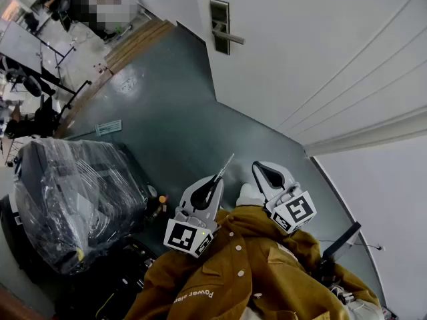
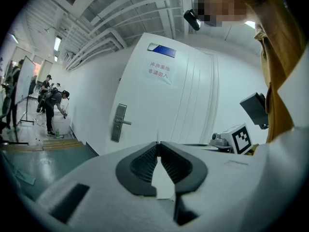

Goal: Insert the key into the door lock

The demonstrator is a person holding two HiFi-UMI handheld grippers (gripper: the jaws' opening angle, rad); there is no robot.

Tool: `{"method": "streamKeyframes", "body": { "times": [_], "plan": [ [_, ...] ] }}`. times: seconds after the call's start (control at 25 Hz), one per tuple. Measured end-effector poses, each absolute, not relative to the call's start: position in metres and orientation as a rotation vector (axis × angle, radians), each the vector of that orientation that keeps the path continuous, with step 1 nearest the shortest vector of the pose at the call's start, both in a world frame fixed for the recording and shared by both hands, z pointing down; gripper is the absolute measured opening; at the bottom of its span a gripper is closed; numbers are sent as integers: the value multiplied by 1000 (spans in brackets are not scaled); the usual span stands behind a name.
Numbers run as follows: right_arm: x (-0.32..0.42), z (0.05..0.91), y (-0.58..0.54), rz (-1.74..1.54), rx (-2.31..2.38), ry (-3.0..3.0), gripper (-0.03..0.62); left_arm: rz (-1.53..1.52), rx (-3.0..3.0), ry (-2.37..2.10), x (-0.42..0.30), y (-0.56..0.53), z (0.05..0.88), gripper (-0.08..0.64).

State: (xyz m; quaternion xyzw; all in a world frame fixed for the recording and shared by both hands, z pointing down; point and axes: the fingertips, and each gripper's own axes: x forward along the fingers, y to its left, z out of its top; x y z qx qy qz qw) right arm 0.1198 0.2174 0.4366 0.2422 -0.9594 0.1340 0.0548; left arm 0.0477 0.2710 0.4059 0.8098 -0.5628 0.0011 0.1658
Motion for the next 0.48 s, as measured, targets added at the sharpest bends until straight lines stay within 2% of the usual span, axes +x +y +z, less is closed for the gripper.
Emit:
{"method": "streamKeyframes", "body": {
  "times": [0.48],
  "plan": [
    [144,432,224,410,678,-2940,8,5,2284,-1615,74,270,405,23]
  ]
}}
